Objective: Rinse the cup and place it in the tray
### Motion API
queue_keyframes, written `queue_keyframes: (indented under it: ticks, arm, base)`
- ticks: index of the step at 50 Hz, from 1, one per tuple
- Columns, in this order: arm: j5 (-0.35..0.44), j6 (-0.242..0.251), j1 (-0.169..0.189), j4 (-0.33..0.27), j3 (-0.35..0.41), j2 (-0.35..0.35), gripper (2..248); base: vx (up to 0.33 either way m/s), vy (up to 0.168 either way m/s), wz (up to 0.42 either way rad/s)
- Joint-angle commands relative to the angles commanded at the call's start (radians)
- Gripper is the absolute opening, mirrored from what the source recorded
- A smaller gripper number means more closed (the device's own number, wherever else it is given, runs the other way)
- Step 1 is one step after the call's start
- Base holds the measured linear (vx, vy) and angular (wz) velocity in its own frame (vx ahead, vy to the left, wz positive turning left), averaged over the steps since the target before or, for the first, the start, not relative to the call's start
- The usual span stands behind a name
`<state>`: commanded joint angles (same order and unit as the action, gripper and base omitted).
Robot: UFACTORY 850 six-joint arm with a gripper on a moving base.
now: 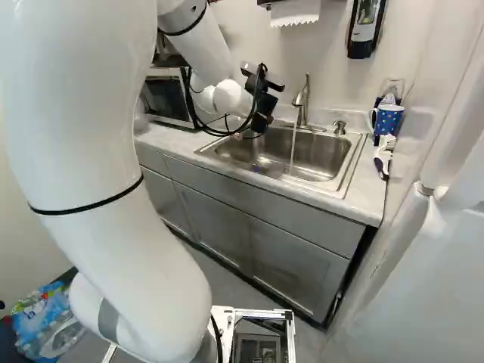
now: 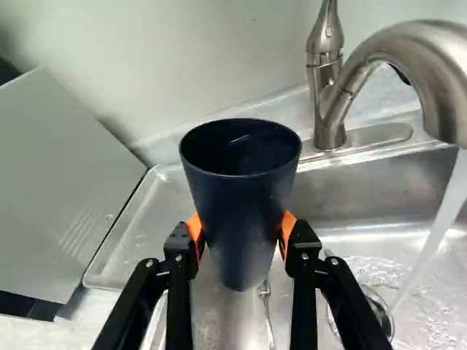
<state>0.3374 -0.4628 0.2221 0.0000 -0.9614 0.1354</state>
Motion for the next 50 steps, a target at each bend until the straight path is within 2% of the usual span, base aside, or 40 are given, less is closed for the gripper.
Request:
queue_keyframes:
  ticks: [50]
  arm:
    - [0.0,-0.526,0.0,0.0,0.0,0.0,121]
  base:
    - [0.0,0.0,0.0]
